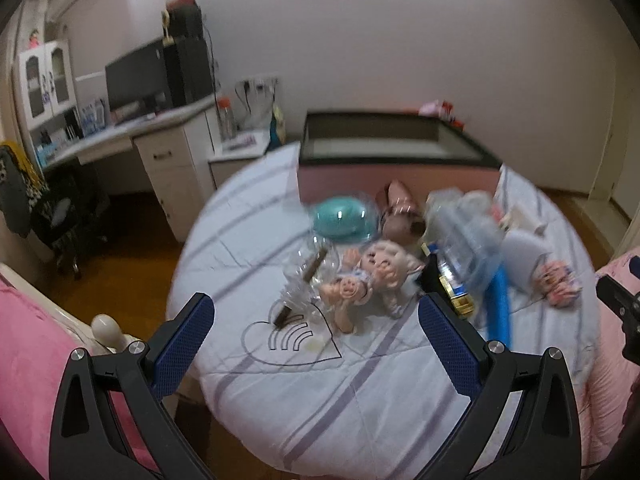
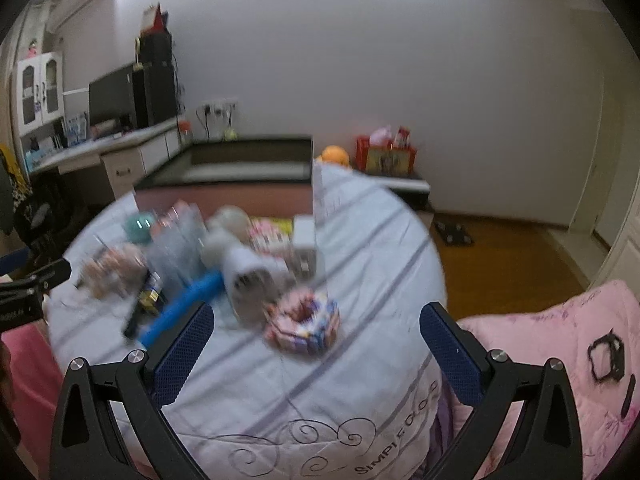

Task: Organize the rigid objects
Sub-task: 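Grasp the glass bottle with the left tool while the right tool grasps the block donut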

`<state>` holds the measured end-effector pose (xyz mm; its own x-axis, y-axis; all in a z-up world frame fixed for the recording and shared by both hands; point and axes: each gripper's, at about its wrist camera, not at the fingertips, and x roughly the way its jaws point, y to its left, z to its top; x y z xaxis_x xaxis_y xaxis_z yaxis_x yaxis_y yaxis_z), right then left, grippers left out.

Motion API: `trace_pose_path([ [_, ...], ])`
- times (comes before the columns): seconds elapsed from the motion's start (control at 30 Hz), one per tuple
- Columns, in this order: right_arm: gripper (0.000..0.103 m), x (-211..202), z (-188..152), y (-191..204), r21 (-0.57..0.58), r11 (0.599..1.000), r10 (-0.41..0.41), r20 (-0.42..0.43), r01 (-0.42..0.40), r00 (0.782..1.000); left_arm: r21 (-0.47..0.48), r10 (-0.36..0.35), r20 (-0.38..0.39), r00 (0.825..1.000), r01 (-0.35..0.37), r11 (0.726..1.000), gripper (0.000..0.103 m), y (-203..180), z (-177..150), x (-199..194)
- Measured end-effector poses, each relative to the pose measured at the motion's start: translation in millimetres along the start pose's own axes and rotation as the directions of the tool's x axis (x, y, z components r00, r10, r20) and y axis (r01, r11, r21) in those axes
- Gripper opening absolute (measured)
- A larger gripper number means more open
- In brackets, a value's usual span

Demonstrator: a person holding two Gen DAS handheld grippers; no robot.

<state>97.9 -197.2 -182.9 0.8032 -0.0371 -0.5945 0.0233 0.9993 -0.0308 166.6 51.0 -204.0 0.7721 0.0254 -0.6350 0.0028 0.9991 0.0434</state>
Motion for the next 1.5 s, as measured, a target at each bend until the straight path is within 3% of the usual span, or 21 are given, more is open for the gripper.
trace_pose_path([
  [0.3, 0.103, 40.2, -7.0, -16.0, 0.052, 0.997, 0.057, -0.081, -0.053, 0.995, 0.031, 0.003, -0.069, 0.998, -0.001, 1.000, 0.103, 1.3, 6.9, 41.3],
  [0.8, 0.103, 63.1, -2.8, -12.9, 0.005, 1.000, 0.015, -0.111, -0.014, 0.994, 0.013, -0.053, -0.031, 0.998, 0.053, 0.999, 0.103, 28.7, 3.3, 21.7],
  [1.0, 0.103, 64.1, -6.3, -16.0, 0.013, 1.000, 0.012, -0.120, -0.011, 0.993, 0.012, 0.062, -0.024, 0.998, -0.062, 0.998, 0.103, 51.3, 6.9, 27.6],
  [1.13, 0.103, 67.2, -6.8, -14.7, 0.010, 1.000, 0.014, -0.125, -0.012, 0.992, -0.006, -0.009, -0.079, 0.997, 0.009, 1.000, 0.103, 55.9, 3.7, 49.3],
  [1.3, 0.103, 72.1, -6.5, -13.2, 0.007, 1.000, 0.016, -0.126, -0.015, 0.992, -0.016, -0.027, -0.120, 0.992, 0.025, 1.000, 0.100, 51.3, 4.3, 76.2],
  [1.37, 0.103, 74.1, -6.7, -14.7, 0.017, 1.000, 0.025, -0.128, -0.023, 0.991, -0.036, -0.053, -0.131, 0.990, 0.049, 0.998, 0.091, 50.3, 6.6, 84.0],
  [1.5, 0.103, 77.6, -6.2, -17.1, 0.030, 0.999, 0.039, -0.133, -0.035, 0.990, -0.017, -0.065, -0.138, 0.988, 0.064, 0.998, 0.085, 41.7, 12.2, 96.3],
])
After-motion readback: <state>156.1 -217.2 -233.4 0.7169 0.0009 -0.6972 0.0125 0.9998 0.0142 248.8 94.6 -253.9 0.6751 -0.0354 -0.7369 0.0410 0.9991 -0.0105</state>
